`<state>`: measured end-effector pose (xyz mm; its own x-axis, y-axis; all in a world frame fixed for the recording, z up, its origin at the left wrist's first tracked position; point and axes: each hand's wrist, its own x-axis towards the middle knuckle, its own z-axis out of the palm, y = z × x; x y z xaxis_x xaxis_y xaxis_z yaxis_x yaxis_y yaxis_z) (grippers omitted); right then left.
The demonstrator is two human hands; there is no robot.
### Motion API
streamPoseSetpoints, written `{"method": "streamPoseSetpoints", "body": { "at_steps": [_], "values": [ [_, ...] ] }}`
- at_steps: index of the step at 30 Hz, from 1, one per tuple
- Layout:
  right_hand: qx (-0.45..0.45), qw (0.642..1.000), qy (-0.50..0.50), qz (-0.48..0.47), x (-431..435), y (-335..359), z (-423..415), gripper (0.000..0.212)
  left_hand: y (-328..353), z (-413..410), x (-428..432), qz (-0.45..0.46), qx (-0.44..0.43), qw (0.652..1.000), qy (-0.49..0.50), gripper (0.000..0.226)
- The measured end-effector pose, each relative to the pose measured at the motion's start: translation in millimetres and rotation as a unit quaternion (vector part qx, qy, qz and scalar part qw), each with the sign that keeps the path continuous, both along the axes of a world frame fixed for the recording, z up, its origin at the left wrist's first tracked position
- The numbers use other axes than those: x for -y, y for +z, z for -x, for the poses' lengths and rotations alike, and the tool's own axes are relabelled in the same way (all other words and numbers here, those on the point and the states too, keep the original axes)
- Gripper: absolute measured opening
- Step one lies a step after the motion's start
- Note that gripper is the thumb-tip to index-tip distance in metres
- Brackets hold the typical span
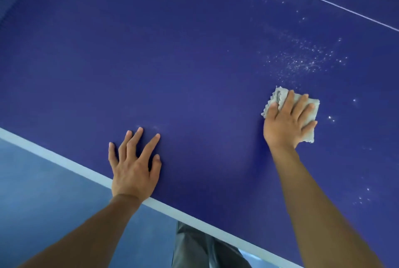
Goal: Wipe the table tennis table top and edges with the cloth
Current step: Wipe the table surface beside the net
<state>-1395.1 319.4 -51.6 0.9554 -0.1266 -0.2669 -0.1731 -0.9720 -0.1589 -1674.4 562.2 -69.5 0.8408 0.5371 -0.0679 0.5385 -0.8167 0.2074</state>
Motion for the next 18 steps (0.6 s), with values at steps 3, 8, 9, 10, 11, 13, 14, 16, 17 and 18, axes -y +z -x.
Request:
{"method": "streamPoseSetpoints", "body": {
  "at_steps": [3,8,9,10,11,13,14,16,17,18],
  "values": [
    [-0.009,1.000,0.024,-0.007,-41.0,-3.6,-31.2,0.064,1.0,-2.0,0.9,0.000,0.005,1.000,0.002,0.053],
    [-0.008,0.950,0.310,-0.022,-90.8,-9.8,-2.0,0.065,6.4,-3.6,4.3,0.001,-0.001,1.000,0.009,0.054],
    [-0.004,0.936,0.352,-0.027,-89.5,-10.8,16.0,0.064,6.6,-3.6,4.5,0.002,0.000,1.000,0.009,0.054],
    [0.000,0.923,0.384,-0.035,-83.0,-11.0,34.6,0.064,6.4,-3.4,4.6,0.001,0.000,1.000,0.009,0.054],
    [0.004,0.912,0.408,-0.042,-71.7,-11.2,52.9,0.063,5.9,-2.7,5.1,-0.001,0.000,1.000,0.009,0.054],
    [0.018,0.905,0.422,-0.048,-38.6,-13.4,82.2,0.061,4.6,-2.4,8.9,-0.006,0.008,1.000,0.018,0.054],
    [0.025,0.911,0.409,-0.048,-20.3,-13.4,90.2,0.061,4.5,-4.1,11.3,-0.013,0.015,1.000,0.023,0.053],
    [0.022,0.932,0.361,-0.028,10.4,-11.1,88.1,0.061,6.6,-13.1,12.4,-0.031,0.034,0.998,0.034,0.051],
    [0.020,0.944,0.329,-0.010,20.8,-9.2,79.0,0.061,9.7,-21.7,10.1,-0.039,0.044,0.998,0.034,0.048],
    [0.014,0.956,0.292,0.007,26.9,-7.5,66.0,0.060,13.9,-33.5,6.5,-0.045,0.051,0.997,0.027,0.046]
  ]
}}
